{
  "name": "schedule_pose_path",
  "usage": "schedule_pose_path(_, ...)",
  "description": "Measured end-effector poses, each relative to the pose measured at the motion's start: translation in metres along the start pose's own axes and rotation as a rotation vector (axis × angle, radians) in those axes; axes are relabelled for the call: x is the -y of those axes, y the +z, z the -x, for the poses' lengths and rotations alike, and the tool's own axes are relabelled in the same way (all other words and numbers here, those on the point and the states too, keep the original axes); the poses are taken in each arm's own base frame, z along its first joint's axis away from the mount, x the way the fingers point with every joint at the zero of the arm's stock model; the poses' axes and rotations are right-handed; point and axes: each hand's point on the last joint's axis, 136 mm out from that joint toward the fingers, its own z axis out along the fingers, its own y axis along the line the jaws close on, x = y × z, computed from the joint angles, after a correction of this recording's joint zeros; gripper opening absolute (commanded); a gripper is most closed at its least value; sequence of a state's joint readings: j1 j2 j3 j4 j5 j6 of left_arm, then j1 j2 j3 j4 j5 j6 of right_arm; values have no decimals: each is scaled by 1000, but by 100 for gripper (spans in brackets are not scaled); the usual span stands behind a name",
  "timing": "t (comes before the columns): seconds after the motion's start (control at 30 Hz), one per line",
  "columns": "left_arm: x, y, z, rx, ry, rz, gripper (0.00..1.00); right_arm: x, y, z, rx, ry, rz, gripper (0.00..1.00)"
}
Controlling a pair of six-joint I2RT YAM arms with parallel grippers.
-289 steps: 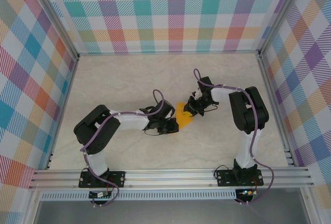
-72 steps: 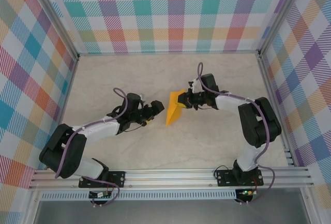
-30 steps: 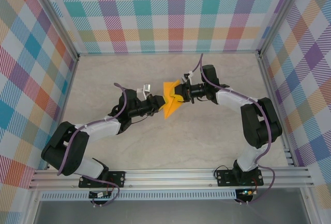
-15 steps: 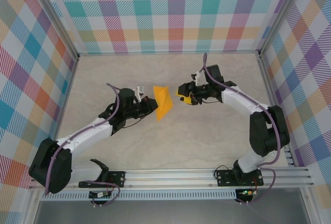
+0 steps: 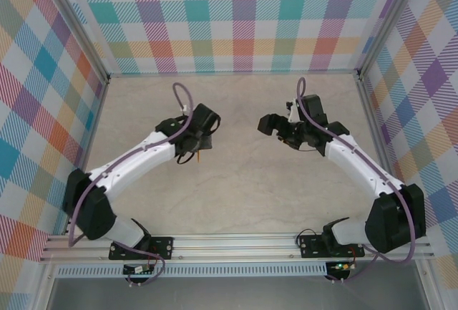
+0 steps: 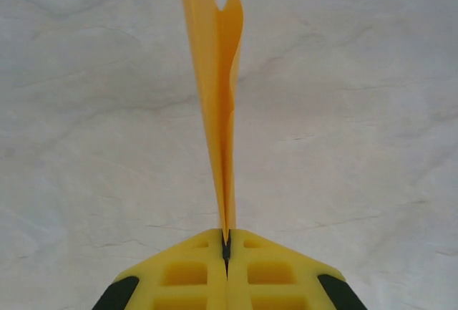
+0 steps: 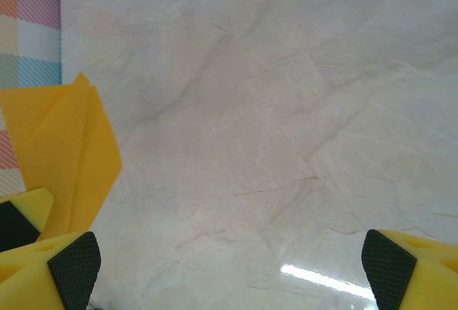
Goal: Fold a paper plane with a square sheet of paper (pick it up from the middle)
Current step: Turn over the paper at the center of the table.
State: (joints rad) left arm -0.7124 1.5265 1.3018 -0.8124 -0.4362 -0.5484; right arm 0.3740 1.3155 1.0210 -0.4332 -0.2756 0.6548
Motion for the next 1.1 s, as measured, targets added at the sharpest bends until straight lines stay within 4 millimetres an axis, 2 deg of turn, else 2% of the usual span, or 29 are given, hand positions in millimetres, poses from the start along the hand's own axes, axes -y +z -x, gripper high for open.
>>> schedule_pose_path(0.17, 7, 28, -2, -26, 164, 236, 7, 18, -7, -6, 32, -2, -67, 100)
schedule_pose_path(0.43, 34, 79, -35, -116, 335, 380, 8, 43, -13, -24, 42, 22, -135, 100)
schedule_pose_path(0.5, 38, 91, -45, -145, 347, 385, 13, 47, -15, -28, 40, 32, -147, 100)
schedule_pose_path(0.57, 41, 99, -55, -178, 345, 378, 22, 49, -17, -31, 44, 31, -147, 100)
schedule_pose_path(0.63, 47, 105, -63, -210, 328, 345, 33, 50, -22, -35, 53, 27, -144, 100)
schedule_pose_path(0.73, 63, 109, -70, -240, 290, 264, 43, 50, -31, -38, 71, 18, -140, 100)
schedule_pose_path(0.83, 84, 109, -72, -258, 238, 151, 58, 48, -38, -38, 85, -2, -138, 100)
schedule_pose_path(0.9, 95, 101, -67, -253, 191, 59, 68, 49, -38, -40, 80, -10, -140, 100)
schedule_pose_path(1.0, 101, 72, -51, -220, 115, -79, 71, 49, -34, -42, 59, -12, -138, 100)
schedule_pose_path(1.1, 93, 41, -25, -163, 19, -208, 77, 45, -20, -47, 19, -24, -126, 98)
